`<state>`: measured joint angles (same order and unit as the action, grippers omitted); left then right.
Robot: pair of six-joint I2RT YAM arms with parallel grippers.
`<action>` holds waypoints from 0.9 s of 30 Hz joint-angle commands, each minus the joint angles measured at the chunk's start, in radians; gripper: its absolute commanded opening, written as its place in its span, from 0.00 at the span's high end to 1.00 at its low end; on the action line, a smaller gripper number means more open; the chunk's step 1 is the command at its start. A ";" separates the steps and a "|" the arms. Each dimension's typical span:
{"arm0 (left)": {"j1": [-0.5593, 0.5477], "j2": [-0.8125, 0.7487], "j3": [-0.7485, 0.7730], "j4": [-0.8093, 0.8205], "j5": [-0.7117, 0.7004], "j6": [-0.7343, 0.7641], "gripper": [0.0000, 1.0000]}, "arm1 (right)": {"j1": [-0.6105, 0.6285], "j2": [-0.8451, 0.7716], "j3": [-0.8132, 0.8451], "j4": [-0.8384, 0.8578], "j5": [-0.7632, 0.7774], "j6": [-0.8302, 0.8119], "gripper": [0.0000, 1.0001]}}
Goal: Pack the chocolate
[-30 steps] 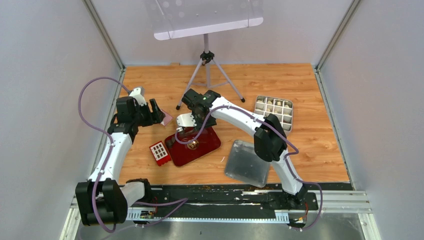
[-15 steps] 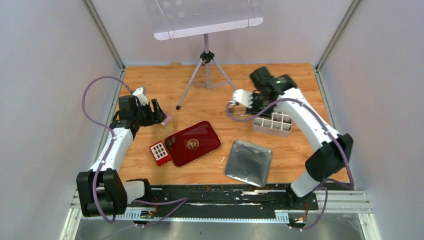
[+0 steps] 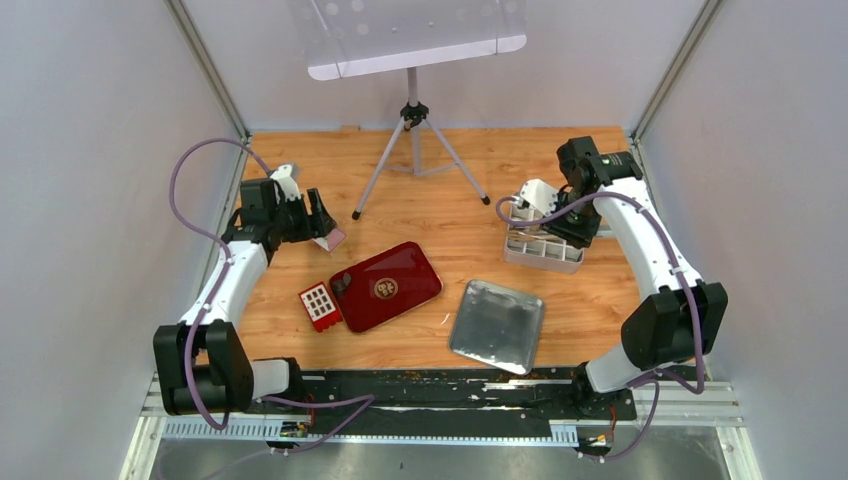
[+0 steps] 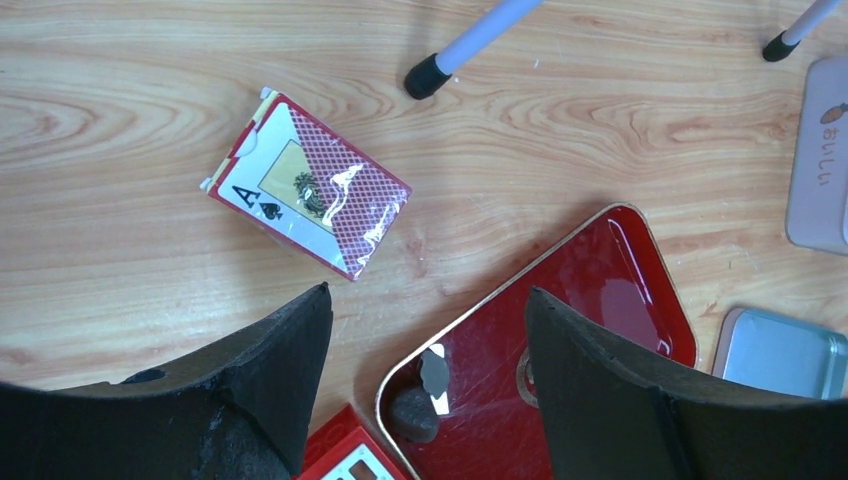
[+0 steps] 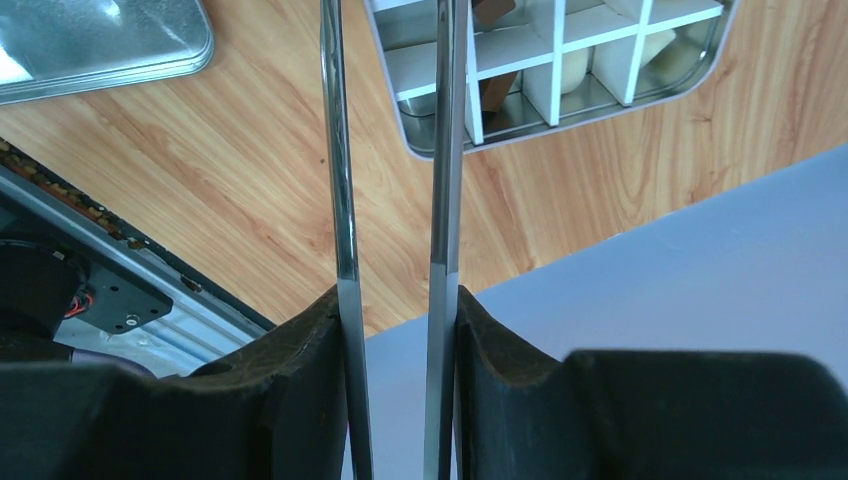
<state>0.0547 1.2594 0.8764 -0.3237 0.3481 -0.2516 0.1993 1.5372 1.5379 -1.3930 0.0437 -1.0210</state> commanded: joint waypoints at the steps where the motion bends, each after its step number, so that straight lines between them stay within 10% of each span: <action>1: -0.012 -0.005 0.036 0.001 0.016 0.019 0.21 | -0.007 -0.007 -0.018 0.005 0.003 -0.022 0.78; 27: -0.013 -0.041 -0.002 0.017 0.007 0.003 0.21 | 0.039 0.110 0.229 -0.064 -0.025 0.028 0.63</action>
<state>0.0460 1.2575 0.8764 -0.3325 0.3500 -0.2478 0.1947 1.6238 1.6547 -1.4281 0.0608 -1.0088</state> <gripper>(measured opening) 0.789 0.394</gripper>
